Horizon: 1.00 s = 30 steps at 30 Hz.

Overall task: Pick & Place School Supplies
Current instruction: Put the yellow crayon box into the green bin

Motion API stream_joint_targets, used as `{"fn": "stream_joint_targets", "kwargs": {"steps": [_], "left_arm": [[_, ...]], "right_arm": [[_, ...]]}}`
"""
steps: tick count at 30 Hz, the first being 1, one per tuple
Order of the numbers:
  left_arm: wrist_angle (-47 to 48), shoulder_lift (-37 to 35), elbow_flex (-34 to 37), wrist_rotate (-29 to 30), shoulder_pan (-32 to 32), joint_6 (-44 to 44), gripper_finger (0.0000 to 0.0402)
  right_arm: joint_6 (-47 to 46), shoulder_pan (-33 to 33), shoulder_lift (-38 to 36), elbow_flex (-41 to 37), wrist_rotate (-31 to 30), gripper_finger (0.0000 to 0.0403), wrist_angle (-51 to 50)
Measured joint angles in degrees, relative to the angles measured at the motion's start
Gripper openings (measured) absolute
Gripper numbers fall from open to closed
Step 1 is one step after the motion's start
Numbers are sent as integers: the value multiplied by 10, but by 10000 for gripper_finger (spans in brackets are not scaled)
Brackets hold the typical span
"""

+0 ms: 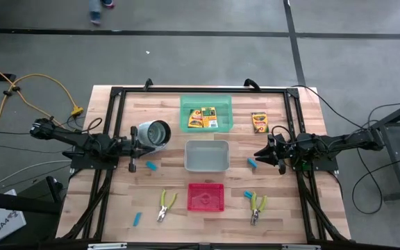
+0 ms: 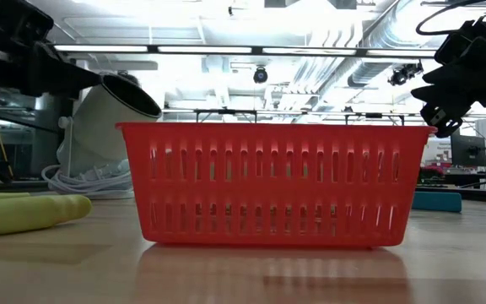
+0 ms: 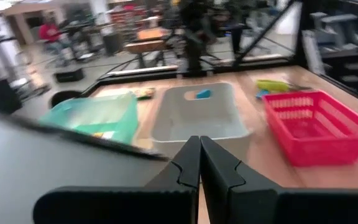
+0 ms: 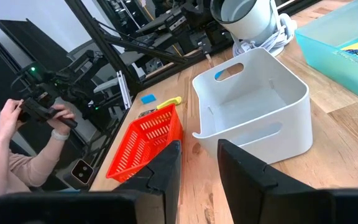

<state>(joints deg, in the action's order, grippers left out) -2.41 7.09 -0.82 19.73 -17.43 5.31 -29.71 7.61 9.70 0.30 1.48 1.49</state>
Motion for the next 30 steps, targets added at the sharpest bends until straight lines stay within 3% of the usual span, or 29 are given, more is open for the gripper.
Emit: {"fn": "stream_joint_targets", "kwargs": {"steps": [9,15,30], "left_arm": [[11,0,0,-97,0,21,1],[16,0,0,-132,0,-23,1],[19,0,0,-144,0,-27,1]], "right_arm": [[0,0,0,0,0,97,0],[0,0,0,0,0,97,0],[0,0,0,0,0,97,0]]}}
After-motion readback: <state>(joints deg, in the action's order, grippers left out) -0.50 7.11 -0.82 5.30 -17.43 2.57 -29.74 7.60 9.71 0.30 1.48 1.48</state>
